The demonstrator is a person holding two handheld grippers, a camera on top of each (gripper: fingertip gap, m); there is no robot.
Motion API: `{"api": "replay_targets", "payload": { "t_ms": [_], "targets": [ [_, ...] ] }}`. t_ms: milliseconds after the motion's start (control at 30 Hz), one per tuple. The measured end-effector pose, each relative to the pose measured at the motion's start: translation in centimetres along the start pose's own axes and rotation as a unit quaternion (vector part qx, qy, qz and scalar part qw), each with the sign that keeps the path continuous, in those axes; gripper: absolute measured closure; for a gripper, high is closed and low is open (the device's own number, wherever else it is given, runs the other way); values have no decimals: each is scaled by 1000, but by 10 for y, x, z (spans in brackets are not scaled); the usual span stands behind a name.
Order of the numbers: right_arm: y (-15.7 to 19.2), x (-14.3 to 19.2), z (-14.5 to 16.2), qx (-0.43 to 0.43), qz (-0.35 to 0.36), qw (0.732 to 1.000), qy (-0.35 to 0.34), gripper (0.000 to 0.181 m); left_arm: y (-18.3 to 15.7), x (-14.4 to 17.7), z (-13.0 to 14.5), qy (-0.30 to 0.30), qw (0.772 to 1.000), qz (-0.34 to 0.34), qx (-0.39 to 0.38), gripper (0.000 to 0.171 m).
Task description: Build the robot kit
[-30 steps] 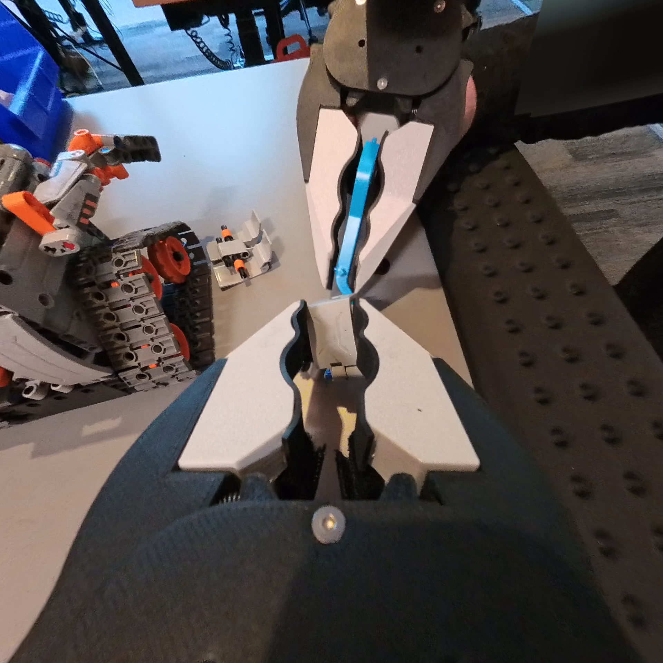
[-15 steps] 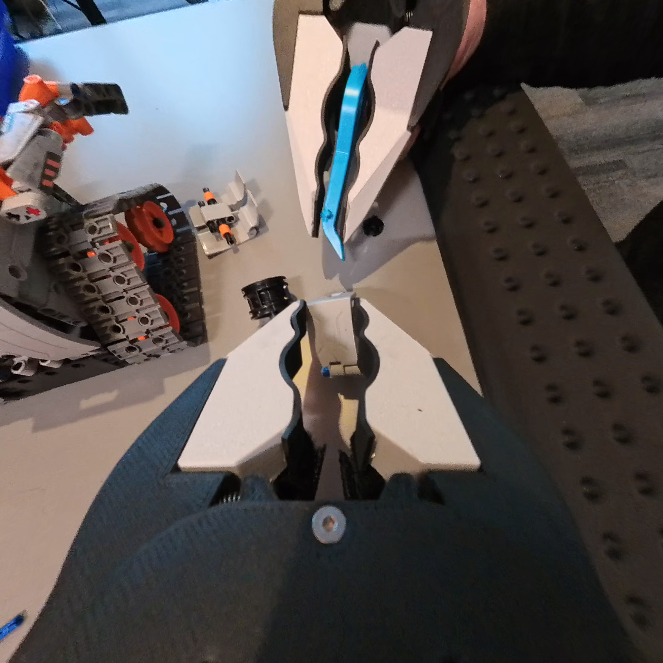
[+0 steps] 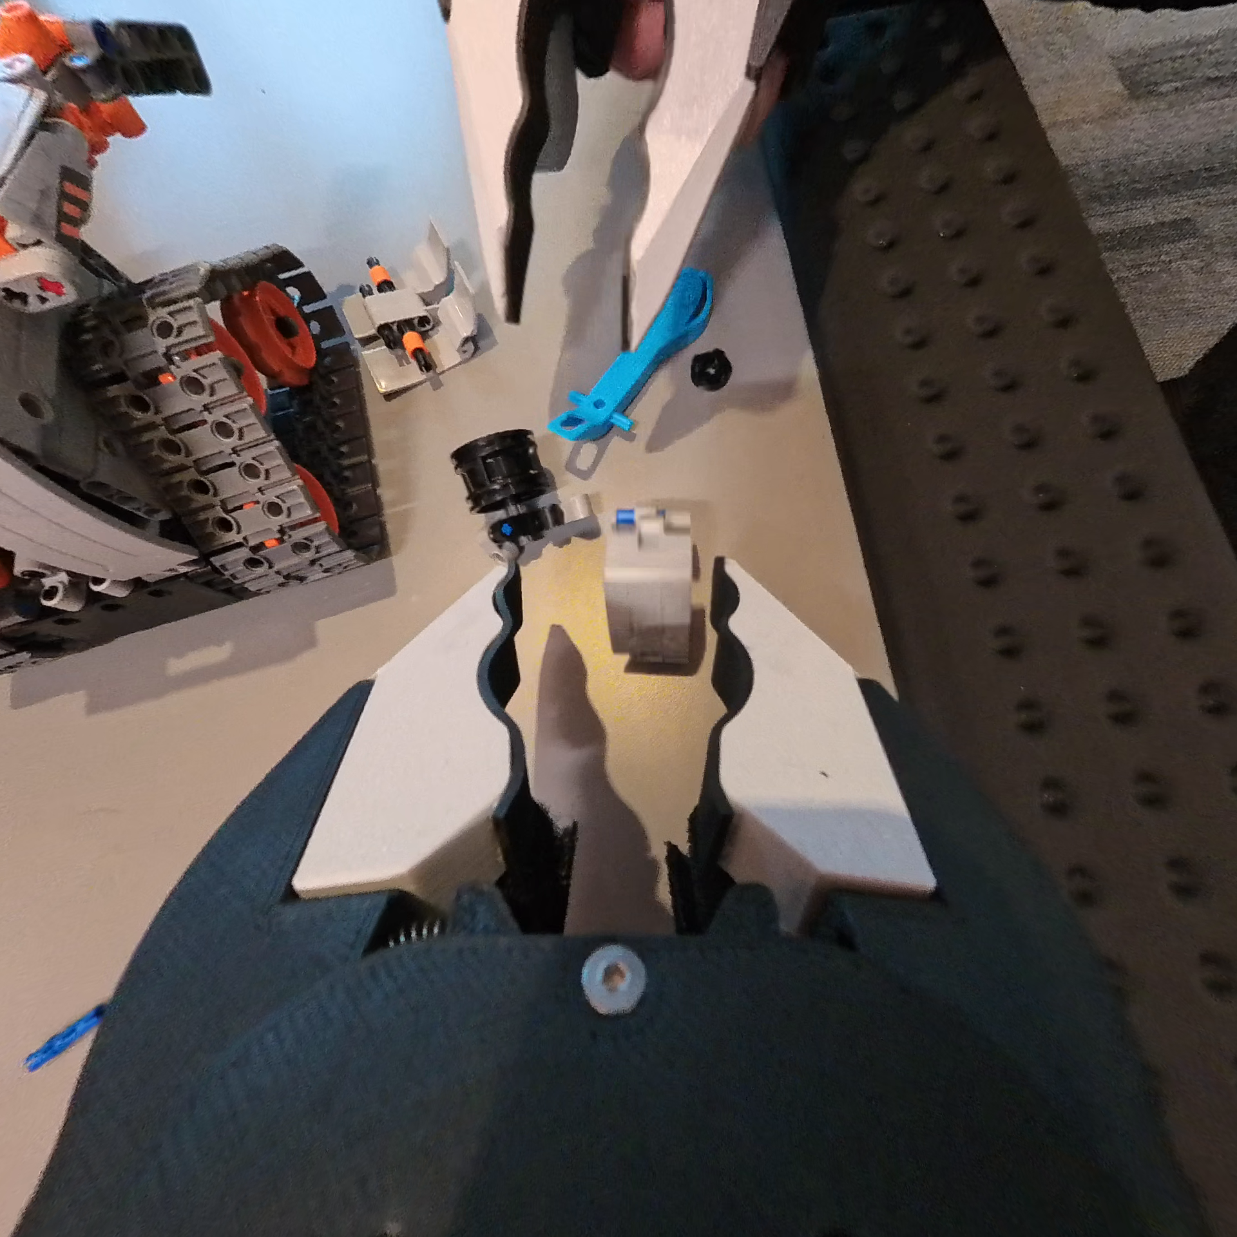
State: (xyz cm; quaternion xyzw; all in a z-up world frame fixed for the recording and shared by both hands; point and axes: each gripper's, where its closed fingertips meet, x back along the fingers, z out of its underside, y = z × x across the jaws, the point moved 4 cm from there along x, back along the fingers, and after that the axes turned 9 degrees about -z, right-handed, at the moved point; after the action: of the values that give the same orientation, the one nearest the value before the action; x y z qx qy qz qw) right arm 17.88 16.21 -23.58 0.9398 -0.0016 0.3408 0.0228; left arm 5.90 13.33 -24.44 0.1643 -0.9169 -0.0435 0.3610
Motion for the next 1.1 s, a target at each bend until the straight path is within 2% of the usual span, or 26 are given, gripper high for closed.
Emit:
{"api": "replay_targets", "payload": {
  "t_ms": [100,233,300,400,600,733,933,1100],
  "targets": [
    [-5,-10,-7,1,-1,1000,14,132,6,3,-5,-3,1000,2,4,116],
    [-12,-30,-13,5,-14,998,55,128,13,5,-5,-1,1000,-4,5,115],
    [-18,-38,-15,22,-13,997,67,132,15,7,-4,0,1000,-7,3,115],
    [-29,-47,-12,42,-9,994,99,147,18,10,-4,-4,1000,-9,1,115],
    [-28,-49,-12,52,-37,994,93,147,23,15,-7,-18,1000,-15,8,116],
    [-25,-38,-25,54,-39,997,45,147,30,17,-10,-38,998,-39,9,119],
    [-18,-14,-69,41,-89,991,-89,147,38,32,-27,-87,991,-101,-33,123],
    [-12,-4,-96,37,-118,978,-170,148,40,47,-45,-157,983,-99,1,131]
  ]
}}
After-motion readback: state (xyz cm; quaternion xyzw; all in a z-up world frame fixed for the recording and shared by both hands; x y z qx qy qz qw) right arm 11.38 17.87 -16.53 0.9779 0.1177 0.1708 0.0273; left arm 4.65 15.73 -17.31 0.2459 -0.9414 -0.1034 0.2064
